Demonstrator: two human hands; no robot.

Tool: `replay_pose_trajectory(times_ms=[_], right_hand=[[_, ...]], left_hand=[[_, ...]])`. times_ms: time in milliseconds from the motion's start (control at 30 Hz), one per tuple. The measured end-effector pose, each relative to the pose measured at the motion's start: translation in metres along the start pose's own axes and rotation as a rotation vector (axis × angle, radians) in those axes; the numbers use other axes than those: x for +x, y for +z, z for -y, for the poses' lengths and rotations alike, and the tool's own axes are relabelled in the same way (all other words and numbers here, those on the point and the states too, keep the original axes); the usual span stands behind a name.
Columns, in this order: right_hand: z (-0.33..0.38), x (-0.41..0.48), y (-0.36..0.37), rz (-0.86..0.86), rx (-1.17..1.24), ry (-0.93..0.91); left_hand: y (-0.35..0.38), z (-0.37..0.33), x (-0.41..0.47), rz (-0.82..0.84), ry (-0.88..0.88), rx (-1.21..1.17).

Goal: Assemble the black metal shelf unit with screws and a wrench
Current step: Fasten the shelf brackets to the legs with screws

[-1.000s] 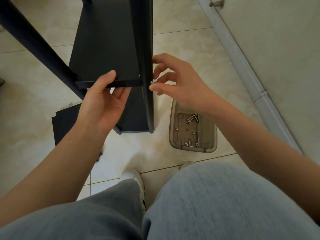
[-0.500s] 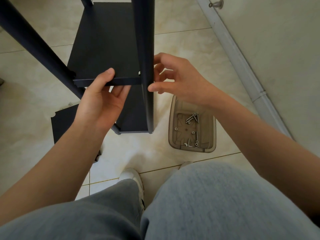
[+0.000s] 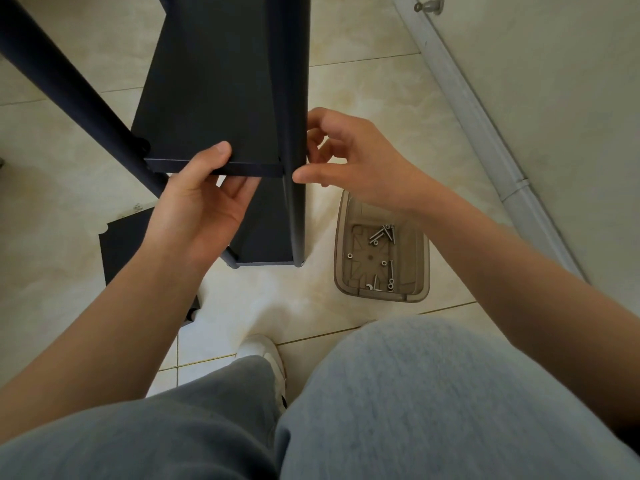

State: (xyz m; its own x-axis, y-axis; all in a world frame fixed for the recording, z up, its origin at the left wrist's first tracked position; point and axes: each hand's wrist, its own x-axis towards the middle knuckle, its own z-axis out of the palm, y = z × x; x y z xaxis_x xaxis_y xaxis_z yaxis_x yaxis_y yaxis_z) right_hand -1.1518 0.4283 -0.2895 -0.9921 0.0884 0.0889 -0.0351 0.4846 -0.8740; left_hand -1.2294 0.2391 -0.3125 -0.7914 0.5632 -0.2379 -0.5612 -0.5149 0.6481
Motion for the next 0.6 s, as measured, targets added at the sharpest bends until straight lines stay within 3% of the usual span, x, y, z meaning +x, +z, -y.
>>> replay_pose_trajectory(times_ms=[367, 600], right_hand=[[-0.005, -0.002, 0.004, -0.04, 0.038, 0.032], [-0.01, 0.0, 0.0, 0.072, 0.286, 0.106]], left_hand=[[-0.001, 0.001, -0.003, -0.038, -0.01, -0.002], [0.002, 0.001, -0.005, -0.029, -0.02, 0.006]])
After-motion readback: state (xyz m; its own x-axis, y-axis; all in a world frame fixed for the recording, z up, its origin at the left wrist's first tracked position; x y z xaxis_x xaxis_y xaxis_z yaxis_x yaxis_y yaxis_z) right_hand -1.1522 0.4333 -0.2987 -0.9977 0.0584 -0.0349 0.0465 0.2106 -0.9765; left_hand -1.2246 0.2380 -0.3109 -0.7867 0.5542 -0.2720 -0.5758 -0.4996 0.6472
